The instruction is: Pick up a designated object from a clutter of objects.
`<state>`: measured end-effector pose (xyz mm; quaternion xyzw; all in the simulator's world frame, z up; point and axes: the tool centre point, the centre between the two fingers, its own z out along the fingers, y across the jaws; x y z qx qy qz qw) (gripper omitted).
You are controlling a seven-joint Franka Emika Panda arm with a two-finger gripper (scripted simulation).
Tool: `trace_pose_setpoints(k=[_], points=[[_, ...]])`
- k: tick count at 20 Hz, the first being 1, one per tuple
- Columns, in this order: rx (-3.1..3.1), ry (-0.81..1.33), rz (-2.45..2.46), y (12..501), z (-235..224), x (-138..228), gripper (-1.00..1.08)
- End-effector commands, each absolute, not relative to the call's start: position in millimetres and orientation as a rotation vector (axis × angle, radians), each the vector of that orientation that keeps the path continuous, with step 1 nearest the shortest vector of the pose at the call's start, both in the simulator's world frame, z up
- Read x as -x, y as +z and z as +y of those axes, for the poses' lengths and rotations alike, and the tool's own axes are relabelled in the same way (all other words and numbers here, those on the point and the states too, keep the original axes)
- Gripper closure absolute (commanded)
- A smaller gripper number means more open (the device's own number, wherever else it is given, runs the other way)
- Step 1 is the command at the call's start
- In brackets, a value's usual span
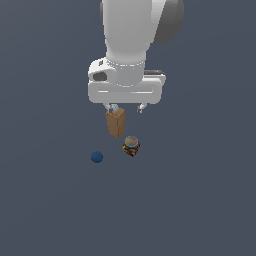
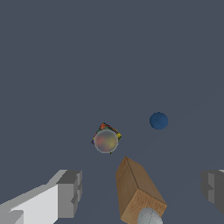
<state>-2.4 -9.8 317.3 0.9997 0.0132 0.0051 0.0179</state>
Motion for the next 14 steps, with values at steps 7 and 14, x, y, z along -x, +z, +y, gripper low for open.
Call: trace_pose_setpoints(k=[7, 14], points=[[-3.087, -0.023, 0.028, 311.2, -25.2, 6.3, -0.92], [-3.077, -0.043, 0.022, 308.2, -33.0, 8.5, -0.92]])
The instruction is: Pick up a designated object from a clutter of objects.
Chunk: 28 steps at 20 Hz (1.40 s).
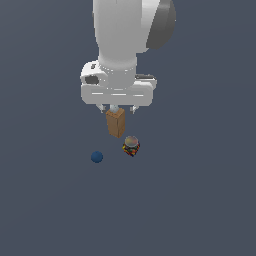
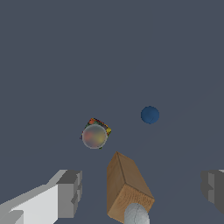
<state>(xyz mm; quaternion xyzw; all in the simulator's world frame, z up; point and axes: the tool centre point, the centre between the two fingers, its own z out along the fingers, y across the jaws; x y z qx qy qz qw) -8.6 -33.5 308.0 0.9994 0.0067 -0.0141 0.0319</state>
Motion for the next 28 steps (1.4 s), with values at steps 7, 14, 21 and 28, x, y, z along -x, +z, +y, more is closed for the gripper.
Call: trace_pose_setpoints(k=[7, 14, 21, 28], points=[[-3.077, -0.044, 0.063, 306.2, -35.2, 12.8, -0.92], [-3.076, -0.044, 0.188, 300.5, -40.6, 25.8, -0.92], [-3.064, -0.043, 0.398, 290.2, -48.7, 48.1, -0.92], [-3.035, -0.038, 0.644, 277.2, -56.4, 75.1, -0.92]])
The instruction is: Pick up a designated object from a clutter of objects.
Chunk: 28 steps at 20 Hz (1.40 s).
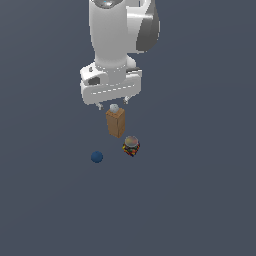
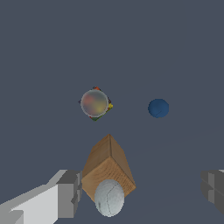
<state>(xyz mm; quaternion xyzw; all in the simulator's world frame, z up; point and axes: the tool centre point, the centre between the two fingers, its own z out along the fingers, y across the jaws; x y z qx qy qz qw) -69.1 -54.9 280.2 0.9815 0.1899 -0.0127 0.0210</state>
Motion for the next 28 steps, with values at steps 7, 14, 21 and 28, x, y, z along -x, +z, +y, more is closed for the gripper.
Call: trace_pose_setpoints(k=[7, 14, 21, 28], points=[[-2.987, -0.028, 0.889, 263.1, -61.7, 102.9, -0.92], [-2.928, -0.015, 1.106, 249.7, -64.4, 128.1, -0.92], [-2.885, -0.004, 1.236, 241.2, -65.0, 143.6, -0.92], [-2.869, 0.0, 1.28, 238.3, -64.9, 148.8, -0.92]])
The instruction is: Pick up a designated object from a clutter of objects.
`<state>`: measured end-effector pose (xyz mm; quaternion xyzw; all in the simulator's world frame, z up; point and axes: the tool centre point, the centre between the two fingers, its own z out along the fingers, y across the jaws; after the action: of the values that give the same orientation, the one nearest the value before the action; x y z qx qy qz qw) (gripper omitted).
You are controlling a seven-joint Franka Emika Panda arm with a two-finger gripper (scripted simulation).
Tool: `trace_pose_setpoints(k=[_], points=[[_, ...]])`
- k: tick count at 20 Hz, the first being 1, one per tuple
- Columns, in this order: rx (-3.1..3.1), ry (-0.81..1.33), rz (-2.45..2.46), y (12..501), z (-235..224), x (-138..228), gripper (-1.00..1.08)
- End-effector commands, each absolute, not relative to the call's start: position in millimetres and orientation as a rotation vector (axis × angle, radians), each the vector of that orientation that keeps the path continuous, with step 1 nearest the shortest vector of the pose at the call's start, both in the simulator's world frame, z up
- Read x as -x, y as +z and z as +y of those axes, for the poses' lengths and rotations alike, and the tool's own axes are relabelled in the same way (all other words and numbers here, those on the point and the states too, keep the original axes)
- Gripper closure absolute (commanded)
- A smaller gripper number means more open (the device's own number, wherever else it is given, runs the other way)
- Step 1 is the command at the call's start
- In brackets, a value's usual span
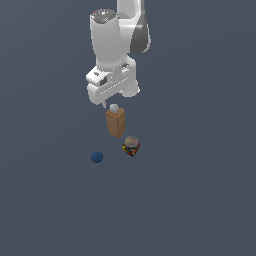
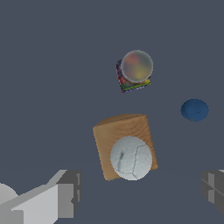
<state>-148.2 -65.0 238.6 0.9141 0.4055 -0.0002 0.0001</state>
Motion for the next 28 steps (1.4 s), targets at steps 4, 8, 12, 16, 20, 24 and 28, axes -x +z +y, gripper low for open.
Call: trace_pose_setpoints(k=[4, 8, 12, 16, 20, 24, 28], points=[[-2.871, -0.001, 1.274, 236.5, -65.1, 148.4, -0.92], [-2.871, -0.001, 1.275, 227.5, -65.1, 148.9, -0.92], [-2.87, -0.001, 1.276, 211.5, -65.1, 149.6, -0.92], [-2.869, -0.001, 1.278, 197.4, -65.0, 149.9, -0.92], [-2.869, -0.001, 1.279, 190.4, -65.1, 149.8, -0.92], [-2.869, -0.001, 1.279, 189.5, -65.1, 149.8, 1.08], [-2.869, -0.001, 1.279, 189.5, -65.1, 149.8, 1.08]])
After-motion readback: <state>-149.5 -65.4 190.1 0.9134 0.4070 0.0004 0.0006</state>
